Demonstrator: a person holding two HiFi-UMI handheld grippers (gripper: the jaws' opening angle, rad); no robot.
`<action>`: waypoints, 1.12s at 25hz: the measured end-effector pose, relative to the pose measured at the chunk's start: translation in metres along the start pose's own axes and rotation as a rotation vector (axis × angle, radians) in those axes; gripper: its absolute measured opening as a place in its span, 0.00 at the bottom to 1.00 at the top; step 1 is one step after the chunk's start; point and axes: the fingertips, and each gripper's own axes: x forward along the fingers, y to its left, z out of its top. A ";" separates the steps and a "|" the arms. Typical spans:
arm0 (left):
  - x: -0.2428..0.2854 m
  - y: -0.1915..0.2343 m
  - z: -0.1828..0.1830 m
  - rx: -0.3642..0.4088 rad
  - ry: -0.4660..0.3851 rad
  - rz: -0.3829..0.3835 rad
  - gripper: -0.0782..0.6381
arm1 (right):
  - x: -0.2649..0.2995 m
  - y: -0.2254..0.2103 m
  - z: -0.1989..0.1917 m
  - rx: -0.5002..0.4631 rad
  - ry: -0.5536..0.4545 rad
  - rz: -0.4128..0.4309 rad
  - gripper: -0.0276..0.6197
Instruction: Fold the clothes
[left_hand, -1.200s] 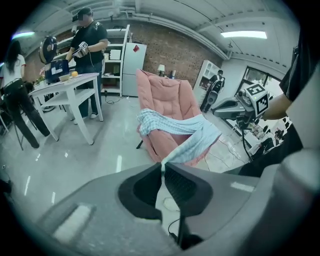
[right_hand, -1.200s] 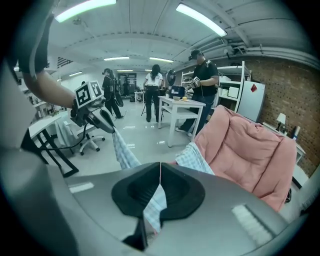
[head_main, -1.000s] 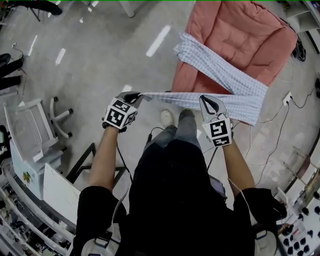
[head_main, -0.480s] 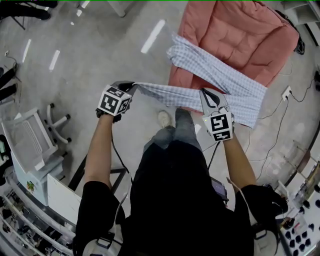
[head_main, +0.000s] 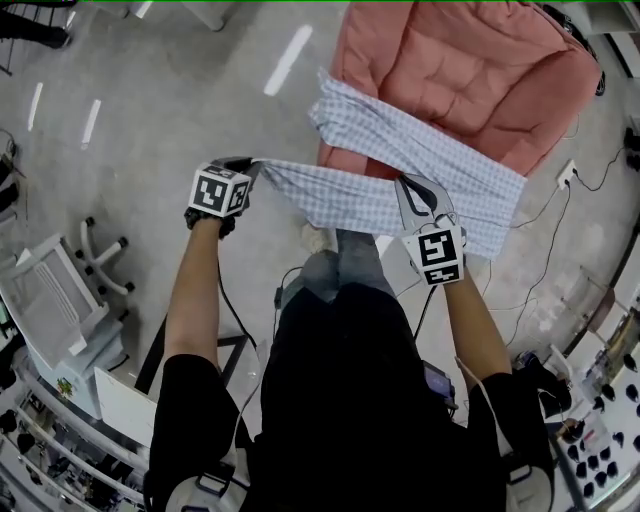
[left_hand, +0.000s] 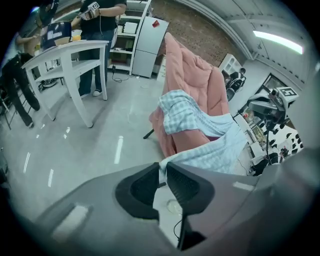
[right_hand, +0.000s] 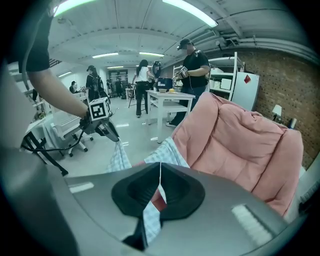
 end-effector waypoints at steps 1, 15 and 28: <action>0.005 0.001 0.003 -0.002 0.003 0.011 0.19 | 0.002 -0.006 -0.002 0.003 0.005 0.001 0.05; 0.002 0.010 0.024 -0.017 -0.029 0.059 0.19 | 0.015 -0.030 -0.001 0.023 0.019 0.025 0.05; 0.009 -0.023 0.048 0.057 0.006 0.030 0.19 | 0.008 -0.008 -0.004 0.058 -0.009 0.094 0.05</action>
